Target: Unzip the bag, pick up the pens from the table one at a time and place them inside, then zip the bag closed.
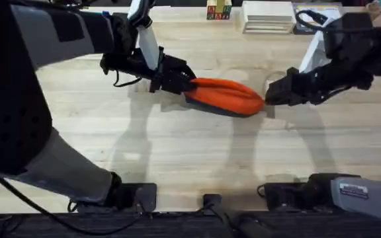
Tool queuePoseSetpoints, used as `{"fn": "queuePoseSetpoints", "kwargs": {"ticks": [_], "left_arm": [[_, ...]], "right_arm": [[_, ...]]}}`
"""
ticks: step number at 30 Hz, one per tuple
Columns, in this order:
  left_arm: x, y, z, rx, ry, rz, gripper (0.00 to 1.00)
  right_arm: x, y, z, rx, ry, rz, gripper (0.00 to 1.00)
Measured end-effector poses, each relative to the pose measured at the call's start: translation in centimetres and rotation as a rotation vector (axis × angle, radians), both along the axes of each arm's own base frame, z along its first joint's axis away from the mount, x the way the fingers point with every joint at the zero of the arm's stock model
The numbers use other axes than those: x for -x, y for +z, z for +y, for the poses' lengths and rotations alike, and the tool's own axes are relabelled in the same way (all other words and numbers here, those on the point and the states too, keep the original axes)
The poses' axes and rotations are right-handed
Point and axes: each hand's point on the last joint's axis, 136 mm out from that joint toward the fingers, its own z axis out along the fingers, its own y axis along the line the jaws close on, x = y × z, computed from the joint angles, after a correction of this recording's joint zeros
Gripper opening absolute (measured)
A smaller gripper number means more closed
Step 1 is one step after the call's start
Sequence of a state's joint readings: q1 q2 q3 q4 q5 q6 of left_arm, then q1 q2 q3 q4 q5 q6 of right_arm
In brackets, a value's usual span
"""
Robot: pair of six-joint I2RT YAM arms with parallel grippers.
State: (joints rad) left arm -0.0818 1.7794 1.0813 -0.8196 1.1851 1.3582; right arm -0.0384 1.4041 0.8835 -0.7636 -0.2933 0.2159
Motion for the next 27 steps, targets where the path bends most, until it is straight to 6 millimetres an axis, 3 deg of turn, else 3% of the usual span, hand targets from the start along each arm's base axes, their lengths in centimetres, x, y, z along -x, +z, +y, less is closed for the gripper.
{"fn": "queuePoseSetpoints", "kwargs": {"ticks": [6,11,12,16,17,18,23,27], "left_arm": [[0.0,0.0,0.0,-0.003,0.000,-0.001,0.044],[0.0,-0.1,0.1,-0.009,0.001,-0.001,0.044],[0.0,-0.2,0.1,-0.012,0.001,-0.002,0.044],[-0.5,-0.6,1.0,-0.035,0.028,-0.003,0.042],[-0.6,-0.6,1.2,-0.038,0.032,-0.003,0.042],[-0.7,-0.7,1.4,-0.046,0.040,-0.003,0.042],[-0.7,-0.8,1.5,-0.049,0.040,-0.004,0.042],[-0.7,-0.8,1.5,-0.049,0.040,-0.004,0.042]], "right_arm": [[-0.2,-0.5,-0.1,-0.012,-0.046,-0.008,0.034],[-0.4,0.3,-0.1,-0.027,-0.053,-0.031,0.055],[-0.4,0.7,-0.2,-0.023,-0.057,-0.041,0.145],[-1.3,3.1,-1.4,0.010,-0.085,-0.131,0.710],[-1.6,4.0,-1.5,0.013,-0.087,-0.164,0.868],[-1.8,6.5,-1.5,0.018,-0.083,-0.256,0.995],[-0.6,10.1,-0.9,0.021,-0.061,-0.383,0.997],[-0.2,11.2,-0.2,0.020,-0.030,-0.431,0.997]]}}
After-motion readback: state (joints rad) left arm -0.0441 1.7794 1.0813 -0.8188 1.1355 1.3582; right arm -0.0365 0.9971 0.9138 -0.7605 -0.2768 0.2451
